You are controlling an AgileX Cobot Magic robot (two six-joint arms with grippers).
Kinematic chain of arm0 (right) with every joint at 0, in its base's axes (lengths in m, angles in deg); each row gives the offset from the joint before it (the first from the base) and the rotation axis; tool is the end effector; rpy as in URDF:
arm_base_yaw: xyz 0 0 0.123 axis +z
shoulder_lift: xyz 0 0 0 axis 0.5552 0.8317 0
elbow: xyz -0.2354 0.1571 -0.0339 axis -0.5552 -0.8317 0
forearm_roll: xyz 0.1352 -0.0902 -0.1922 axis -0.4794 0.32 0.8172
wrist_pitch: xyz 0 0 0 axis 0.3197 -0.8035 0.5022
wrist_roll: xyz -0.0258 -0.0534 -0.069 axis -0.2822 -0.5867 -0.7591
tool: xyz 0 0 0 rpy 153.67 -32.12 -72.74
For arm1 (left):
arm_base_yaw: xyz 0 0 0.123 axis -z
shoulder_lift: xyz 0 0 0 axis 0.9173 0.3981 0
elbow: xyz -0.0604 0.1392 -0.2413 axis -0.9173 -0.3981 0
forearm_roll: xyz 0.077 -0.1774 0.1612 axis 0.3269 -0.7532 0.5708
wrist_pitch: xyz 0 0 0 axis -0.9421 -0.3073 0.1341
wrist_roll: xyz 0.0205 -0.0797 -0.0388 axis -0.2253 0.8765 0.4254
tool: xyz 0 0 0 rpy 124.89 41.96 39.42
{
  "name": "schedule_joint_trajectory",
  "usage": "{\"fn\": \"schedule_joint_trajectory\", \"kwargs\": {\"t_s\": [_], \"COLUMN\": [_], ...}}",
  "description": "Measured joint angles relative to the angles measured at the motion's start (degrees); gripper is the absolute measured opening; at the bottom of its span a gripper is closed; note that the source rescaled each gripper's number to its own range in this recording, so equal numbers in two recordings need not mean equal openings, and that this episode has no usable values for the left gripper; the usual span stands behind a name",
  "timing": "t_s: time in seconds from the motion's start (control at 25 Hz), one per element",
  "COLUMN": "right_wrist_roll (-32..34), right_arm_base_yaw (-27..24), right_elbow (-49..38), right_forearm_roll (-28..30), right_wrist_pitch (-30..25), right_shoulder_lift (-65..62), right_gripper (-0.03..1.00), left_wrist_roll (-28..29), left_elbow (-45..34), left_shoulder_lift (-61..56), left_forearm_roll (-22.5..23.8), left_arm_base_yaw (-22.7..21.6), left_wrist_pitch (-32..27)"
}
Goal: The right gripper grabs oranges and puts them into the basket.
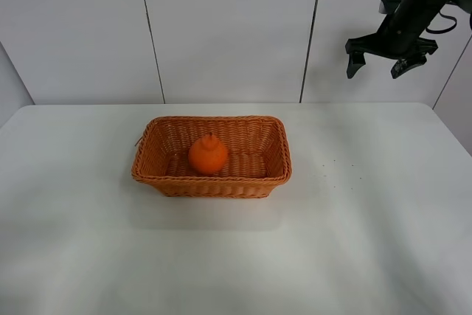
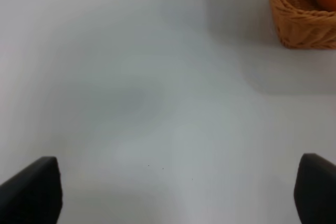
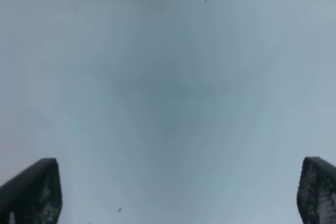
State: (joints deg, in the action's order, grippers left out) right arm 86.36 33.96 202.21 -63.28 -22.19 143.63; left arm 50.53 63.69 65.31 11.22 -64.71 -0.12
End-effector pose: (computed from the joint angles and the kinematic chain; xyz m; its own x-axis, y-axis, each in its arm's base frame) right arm 0.4932 0.0060 0.2734 -0.9146 0.0234 -0.4037 0.0030 0.9987 0.0510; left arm -0.0041 0.0027 0.2736 -0.4615 0.0366 -0.8864 0.0173 0.9993 0.0322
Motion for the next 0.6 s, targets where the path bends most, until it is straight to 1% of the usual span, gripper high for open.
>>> {"fn": "schedule_joint_trajectory", "kwargs": {"t_s": [0.2, 0.32, 0.48, 0.6], "right_wrist_roll": [-0.1, -0.1, -0.1, -0.1], "right_arm_base_yaw": [0.8, 1.0, 1.0, 1.0], "right_elbow": [-7.1, -14.4, -28.2, -41.1], "right_forearm_roll": [-0.1, -0.1, -0.1, -0.1], "right_wrist_pitch": [0.1, 0.2, 0.2, 0.2], "right_shoulder_lift": [-7.9, -14.2, -25.6, -35.9], "right_gripper": [0.99, 0.98, 0.98, 0.98], "left_wrist_roll": [0.0, 0.0, 0.0, 0.0], "left_elbow": [0.0, 0.0, 0.0, 0.0], "left_shoulder_lift": [0.0, 0.0, 0.0, 0.0], "left_forearm_roll": [0.0, 0.0, 0.0, 0.0], "left_arm_base_yaw": [0.0, 0.0, 0.0, 0.0], "left_wrist_pitch": [0.0, 0.0, 0.0, 0.0]}}
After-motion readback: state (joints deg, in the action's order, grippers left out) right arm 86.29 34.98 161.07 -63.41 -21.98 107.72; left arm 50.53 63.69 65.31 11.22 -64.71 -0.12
